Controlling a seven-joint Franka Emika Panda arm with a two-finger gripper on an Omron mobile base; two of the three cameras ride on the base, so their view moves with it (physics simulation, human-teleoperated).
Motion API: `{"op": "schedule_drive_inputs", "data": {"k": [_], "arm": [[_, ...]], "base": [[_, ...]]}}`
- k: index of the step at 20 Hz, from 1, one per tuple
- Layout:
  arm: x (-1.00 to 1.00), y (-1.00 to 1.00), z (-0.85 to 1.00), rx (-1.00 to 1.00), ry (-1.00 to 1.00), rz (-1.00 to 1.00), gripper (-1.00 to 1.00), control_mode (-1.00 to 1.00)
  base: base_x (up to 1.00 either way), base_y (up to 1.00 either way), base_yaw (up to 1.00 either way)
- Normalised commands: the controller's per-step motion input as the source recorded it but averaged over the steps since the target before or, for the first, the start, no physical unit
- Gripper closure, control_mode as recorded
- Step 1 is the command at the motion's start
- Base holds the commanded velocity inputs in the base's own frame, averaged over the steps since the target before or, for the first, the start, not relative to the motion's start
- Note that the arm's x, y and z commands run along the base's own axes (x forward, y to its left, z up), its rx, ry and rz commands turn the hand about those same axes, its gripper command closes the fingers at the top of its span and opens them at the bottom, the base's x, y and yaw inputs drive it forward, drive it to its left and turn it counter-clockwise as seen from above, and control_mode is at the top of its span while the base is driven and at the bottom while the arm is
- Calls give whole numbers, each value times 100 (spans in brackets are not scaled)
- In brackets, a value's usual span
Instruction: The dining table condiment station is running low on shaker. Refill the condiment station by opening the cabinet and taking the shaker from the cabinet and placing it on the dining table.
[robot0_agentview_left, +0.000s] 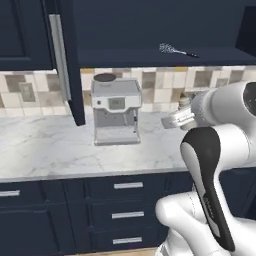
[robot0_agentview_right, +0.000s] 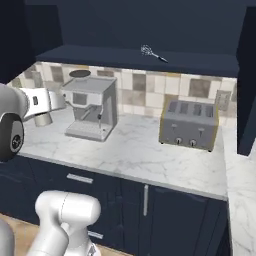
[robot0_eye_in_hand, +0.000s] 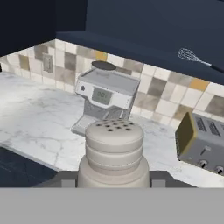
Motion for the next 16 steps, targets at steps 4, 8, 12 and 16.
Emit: {"op": "schedule_drive_inputs", "data": {"k": [4, 8, 12, 16], "arm": [[0, 0, 0, 0, 0, 0, 100, 100], [0, 0, 0, 0, 0, 0, 100, 100], [0, 0, 0, 0, 0, 0, 100, 100], [0, 0, 0, 0, 0, 0, 100, 100]], "base": [[-51, 62, 62], [-18, 70, 74], [-15, 78, 73], [-15, 76, 72]]}}
